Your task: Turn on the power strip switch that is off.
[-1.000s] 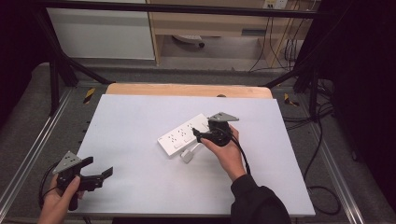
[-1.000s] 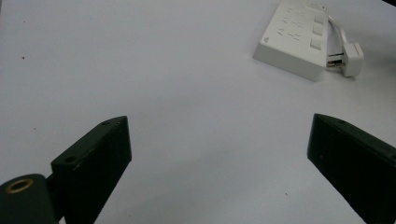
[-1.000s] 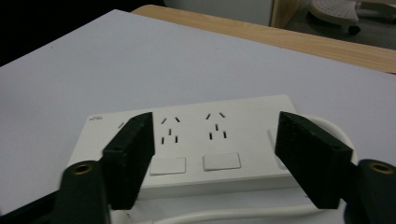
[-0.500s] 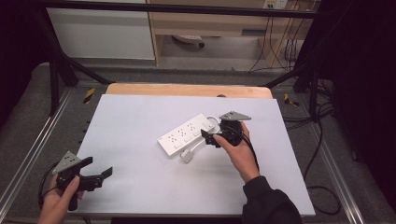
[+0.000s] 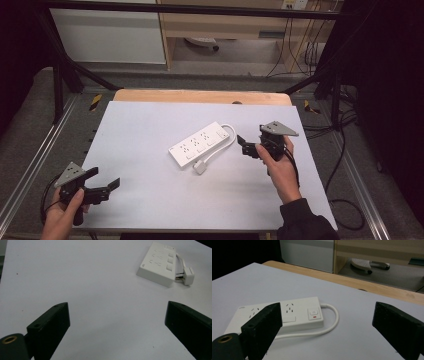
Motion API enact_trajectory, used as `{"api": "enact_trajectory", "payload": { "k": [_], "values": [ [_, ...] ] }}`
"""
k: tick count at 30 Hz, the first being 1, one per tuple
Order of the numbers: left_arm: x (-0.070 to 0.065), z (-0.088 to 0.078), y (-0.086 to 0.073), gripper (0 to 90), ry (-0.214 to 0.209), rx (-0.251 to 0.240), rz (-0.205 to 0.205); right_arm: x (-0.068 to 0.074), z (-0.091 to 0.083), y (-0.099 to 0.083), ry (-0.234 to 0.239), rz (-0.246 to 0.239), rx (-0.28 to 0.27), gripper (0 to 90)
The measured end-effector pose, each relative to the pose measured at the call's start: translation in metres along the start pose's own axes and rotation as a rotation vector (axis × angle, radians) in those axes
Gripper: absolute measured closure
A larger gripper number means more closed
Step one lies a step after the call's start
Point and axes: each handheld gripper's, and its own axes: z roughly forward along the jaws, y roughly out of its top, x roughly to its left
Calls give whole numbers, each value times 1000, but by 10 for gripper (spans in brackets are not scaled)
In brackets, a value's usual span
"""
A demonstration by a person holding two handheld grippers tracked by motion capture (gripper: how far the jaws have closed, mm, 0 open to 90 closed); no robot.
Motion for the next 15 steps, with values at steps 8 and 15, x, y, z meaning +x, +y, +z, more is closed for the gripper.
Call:
{"api": "enact_trajectory", "payload": {
  "k": [8,15],
  "values": [
    [0,1,0,61,-11,7,8,-18,-26,-15,-8,19,-30,61],
    [1,1,0,62,-7,9,-2,-31,-43,-31,-32,46,-45,61]
  ]
}}
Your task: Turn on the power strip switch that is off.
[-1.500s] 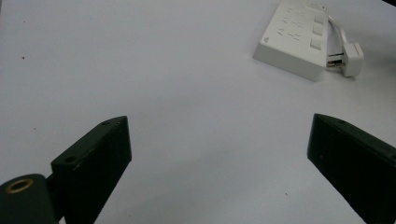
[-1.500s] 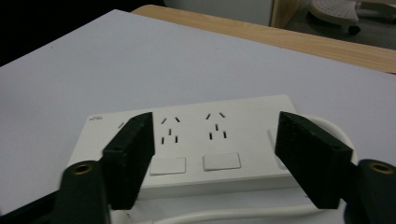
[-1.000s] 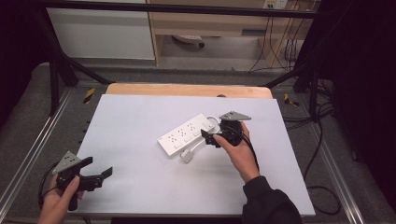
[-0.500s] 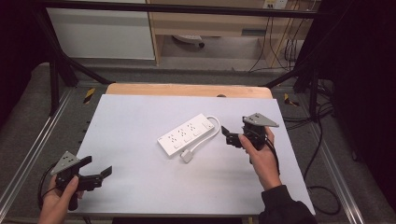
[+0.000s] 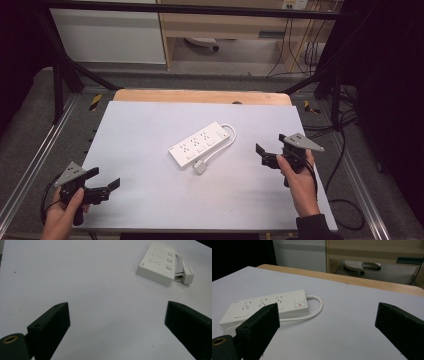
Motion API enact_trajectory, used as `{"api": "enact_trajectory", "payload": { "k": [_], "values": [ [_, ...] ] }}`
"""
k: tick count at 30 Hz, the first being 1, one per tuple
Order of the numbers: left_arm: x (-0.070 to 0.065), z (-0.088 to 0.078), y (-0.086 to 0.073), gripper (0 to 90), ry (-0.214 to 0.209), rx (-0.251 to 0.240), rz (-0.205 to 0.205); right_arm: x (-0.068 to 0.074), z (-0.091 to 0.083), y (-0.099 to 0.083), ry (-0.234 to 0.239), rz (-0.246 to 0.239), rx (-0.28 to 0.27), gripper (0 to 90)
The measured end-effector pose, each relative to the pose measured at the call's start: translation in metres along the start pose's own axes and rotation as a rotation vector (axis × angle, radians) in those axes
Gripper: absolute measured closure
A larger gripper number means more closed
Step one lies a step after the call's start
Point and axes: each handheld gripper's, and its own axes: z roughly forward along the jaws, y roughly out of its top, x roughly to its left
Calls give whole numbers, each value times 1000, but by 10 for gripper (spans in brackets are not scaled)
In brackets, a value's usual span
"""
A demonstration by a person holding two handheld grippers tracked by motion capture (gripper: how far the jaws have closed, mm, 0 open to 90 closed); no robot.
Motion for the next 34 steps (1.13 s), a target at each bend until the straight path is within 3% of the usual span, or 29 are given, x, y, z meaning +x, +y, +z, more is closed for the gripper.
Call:
{"api": "enact_trajectory", "payload": {
  "k": [6,11,18,25,31,34],
  "values": [
    [0,-1,0,60,9,-2,-3,-12,-15,-20,-23,21,4,60],
    [2,-2,0,61,15,-9,-19,-17,-21,-32,-33,31,23,58],
    [1,-2,0,61,9,-10,-10,-18,-22,-47,-39,30,58,55],
    [1,0,0,60,6,-5,-6,-17,-18,-67,-23,38,142,54],
    [-1,0,0,60,7,-1,5,-7,-2,-78,12,20,257,49],
    [-1,1,0,60,6,2,8,-2,7,-81,3,-6,302,52]
  ]
}}
